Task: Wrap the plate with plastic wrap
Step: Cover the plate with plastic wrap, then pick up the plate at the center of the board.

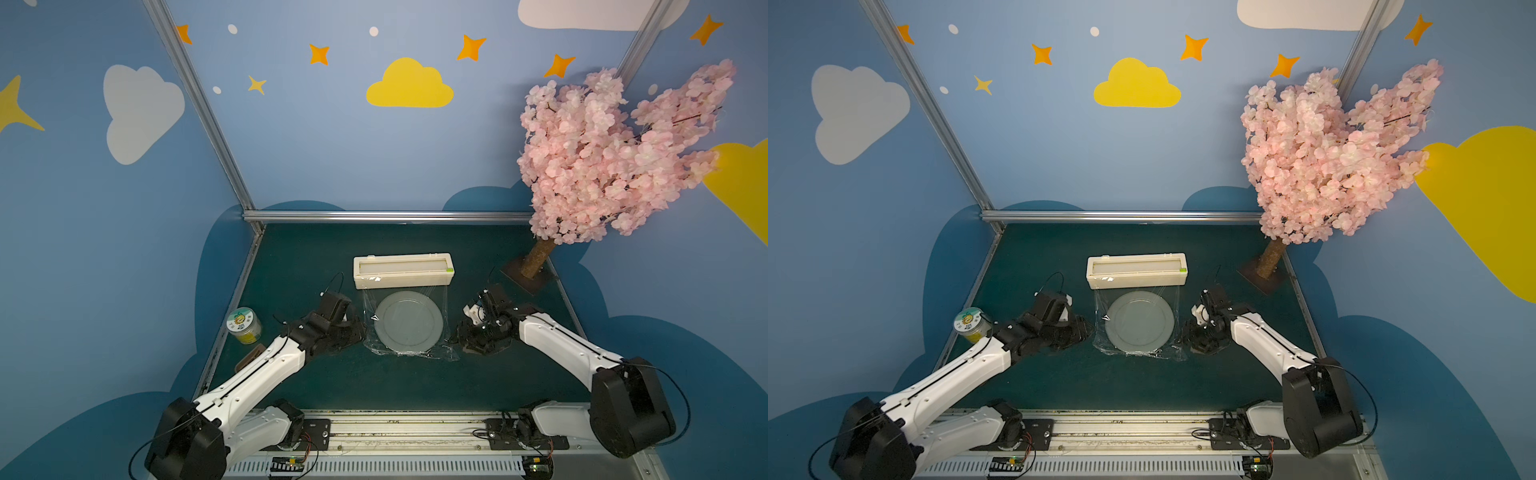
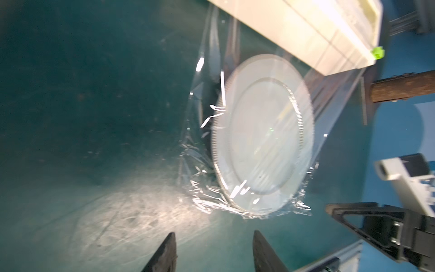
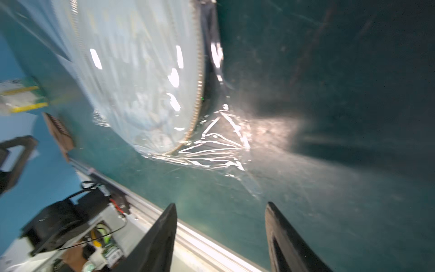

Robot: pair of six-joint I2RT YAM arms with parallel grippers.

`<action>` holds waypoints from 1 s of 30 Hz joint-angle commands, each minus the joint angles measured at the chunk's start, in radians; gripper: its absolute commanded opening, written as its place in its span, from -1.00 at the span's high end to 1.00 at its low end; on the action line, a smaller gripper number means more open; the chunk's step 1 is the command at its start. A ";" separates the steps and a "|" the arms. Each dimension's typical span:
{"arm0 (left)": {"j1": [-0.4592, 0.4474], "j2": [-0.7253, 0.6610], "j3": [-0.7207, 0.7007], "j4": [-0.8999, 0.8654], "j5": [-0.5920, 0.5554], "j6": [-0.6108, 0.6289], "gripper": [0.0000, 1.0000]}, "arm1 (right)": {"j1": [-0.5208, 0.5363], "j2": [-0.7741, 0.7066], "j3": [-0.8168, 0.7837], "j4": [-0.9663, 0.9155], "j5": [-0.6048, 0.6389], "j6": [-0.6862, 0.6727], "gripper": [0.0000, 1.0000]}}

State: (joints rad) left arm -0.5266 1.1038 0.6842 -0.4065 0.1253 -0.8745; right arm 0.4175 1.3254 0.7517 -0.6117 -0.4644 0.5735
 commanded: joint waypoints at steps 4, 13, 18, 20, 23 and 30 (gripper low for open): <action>-0.003 0.194 -0.058 0.282 0.188 -0.152 -0.04 | 0.037 0.103 -0.054 0.219 -0.075 0.180 -0.22; -0.001 0.360 -0.068 0.382 0.203 -0.160 -0.06 | 0.080 0.176 -0.155 0.470 -0.044 0.377 -0.20; 0.000 0.437 -0.080 0.458 0.226 -0.175 -0.05 | 0.100 0.236 -0.199 0.643 -0.024 0.472 -0.18; 0.000 0.473 -0.080 0.481 0.240 -0.179 -0.04 | 0.106 0.270 -0.193 0.686 -0.011 0.495 -0.17; -0.002 0.520 -0.084 0.521 0.265 -0.192 -0.03 | 0.114 0.310 -0.194 0.763 0.002 0.538 -0.15; -0.006 0.574 -0.104 0.610 0.298 -0.224 -0.02 | 0.147 0.386 -0.241 1.015 0.041 0.647 -0.07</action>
State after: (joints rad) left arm -0.5167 1.6154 0.6163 0.1982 0.4267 -1.0866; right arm 0.5316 1.6165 0.5583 0.2764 -0.5716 1.1725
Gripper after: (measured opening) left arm 0.508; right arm 0.540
